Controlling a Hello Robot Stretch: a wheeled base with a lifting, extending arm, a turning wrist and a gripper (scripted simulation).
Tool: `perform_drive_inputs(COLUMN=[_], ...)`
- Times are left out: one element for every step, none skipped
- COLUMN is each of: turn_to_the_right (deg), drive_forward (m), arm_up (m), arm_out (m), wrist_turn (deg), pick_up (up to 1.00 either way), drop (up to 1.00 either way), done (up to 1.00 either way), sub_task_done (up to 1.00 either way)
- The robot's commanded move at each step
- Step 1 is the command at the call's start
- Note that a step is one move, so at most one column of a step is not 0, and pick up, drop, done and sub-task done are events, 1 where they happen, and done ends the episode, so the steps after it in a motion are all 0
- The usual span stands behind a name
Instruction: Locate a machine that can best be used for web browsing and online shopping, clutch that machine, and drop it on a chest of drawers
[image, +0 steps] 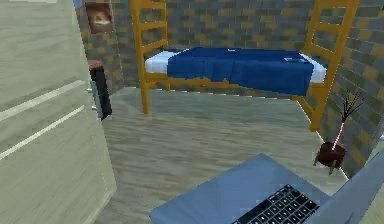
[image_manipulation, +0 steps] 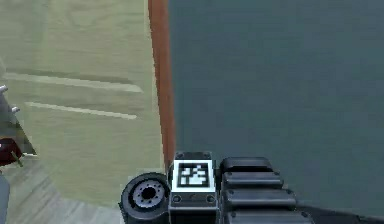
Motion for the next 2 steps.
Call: perform_drive_inputs(turn_to_the_right=[0.0, 0.0], drive_forward=[1.00, 0.50], arm_up=[0.00, 0.00], arm_out=[0.00, 0.00], wrist_turn=[0.0, 0.0], pick_up=[0.00, 0.00], drop=[0.00, 0.00], done=[0.00, 0.00], sub_task_done=[0.00, 0.00])
